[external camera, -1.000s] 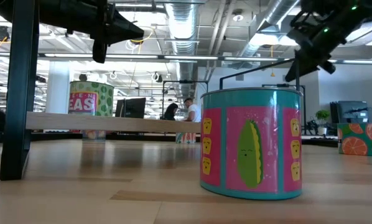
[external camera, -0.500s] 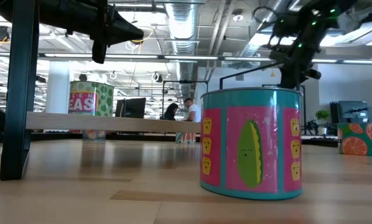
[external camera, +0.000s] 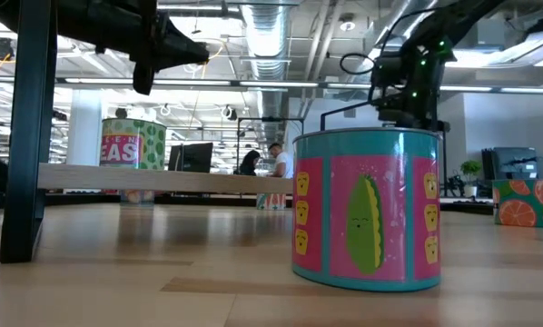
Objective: Pick and place cans onto a shelf
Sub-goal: Put the top canned corn on the shelf
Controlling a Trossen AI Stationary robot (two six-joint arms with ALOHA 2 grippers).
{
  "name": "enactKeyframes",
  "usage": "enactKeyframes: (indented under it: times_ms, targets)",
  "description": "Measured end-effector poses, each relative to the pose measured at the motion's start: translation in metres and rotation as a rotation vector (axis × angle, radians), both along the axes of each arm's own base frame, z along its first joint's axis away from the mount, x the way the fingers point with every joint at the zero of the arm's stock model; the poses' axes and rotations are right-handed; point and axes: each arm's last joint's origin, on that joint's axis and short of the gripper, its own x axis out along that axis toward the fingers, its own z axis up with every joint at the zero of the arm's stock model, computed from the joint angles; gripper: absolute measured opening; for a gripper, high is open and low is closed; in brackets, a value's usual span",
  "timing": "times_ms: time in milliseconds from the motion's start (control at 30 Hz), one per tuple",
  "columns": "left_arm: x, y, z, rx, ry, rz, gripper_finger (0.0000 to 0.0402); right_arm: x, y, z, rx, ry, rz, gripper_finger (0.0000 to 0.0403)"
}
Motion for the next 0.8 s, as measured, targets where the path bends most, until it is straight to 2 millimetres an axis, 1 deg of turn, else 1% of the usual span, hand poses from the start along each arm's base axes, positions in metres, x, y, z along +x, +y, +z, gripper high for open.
enactKeyframes:
  times_ms: [100, 200, 433, 467, 600, 733, 800]
  targets:
    - [0.000, 0.000, -0.001, 0.001, 0.010, 0.016, 0.0000, 0.004, -0.005, -0.007, -0.007, 0.034, 0.012, 0.0170]
    - [0.000, 0.001, -0.001, 0.002, 0.010, 0.025, 0.0000, 0.006, -0.008, -0.012, -0.026, 0.073, 0.016, 0.0136]
    - [0.000, 0.001, -0.001, 0.002, 0.009, 0.026, 0.0000, 0.007, -0.010, -0.013, -0.057, 0.099, 0.072, 0.0017]
    - [0.000, 0.001, -0.001, 0.002, 0.009, 0.026, 0.0000, 0.007, -0.010, -0.013, -0.057, 0.101, 0.078, 0.0011]
    - [0.000, 0.001, -0.001, 0.002, 0.009, 0.026, 0.0000, 0.006, -0.009, -0.013, -0.046, 0.108, 0.080, 0.0013]
    - [0.000, 0.001, -0.001, -0.003, 0.005, 0.026, 0.0000, 0.004, -0.002, -0.002, -0.024, 0.109, 0.095, 0.0005]
    - [0.000, 0.001, 0.000, -0.015, -0.002, 0.027, 0.0000, 0.004, 0.001, 0.010, -0.022, 0.096, 0.100, 0.0004]
